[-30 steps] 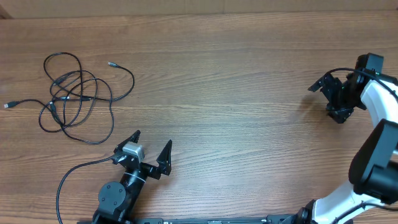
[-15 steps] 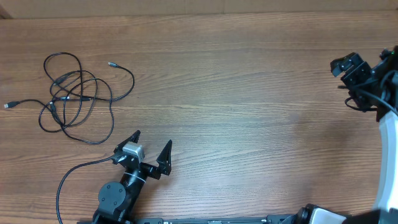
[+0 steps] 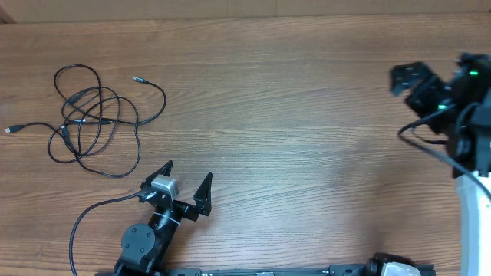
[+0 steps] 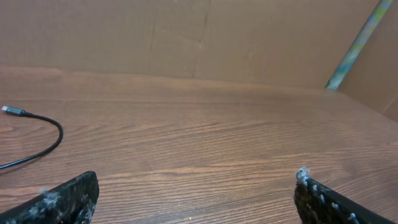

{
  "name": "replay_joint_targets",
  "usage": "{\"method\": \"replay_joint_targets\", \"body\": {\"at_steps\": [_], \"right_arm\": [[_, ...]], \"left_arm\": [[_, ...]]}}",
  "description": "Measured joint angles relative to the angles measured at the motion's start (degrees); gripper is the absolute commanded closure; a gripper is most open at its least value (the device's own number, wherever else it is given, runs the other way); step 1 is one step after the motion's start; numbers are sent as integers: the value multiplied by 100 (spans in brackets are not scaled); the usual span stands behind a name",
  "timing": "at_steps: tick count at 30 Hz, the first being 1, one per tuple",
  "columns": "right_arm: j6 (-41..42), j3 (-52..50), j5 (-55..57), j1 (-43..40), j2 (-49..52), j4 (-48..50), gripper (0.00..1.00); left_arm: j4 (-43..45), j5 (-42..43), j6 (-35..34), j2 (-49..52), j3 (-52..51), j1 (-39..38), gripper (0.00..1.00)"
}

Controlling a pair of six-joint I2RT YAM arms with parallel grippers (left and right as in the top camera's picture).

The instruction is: Untangle cables

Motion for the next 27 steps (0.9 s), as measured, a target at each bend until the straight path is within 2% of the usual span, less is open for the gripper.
{"method": "replay_joint_targets", "body": {"at_steps": [6, 10, 27], "right_arm": [[0, 0, -15, 1038, -96, -22, 0], [-2, 0, -35, 1392, -343, -92, 0], [-4, 0, -37, 1438, -2264, -83, 0]], "left_arm": [[0, 0, 0, 0, 0, 0, 1], [0, 0, 0, 0, 0, 0, 0], [0, -2, 0, 0, 0, 0, 0]]}}
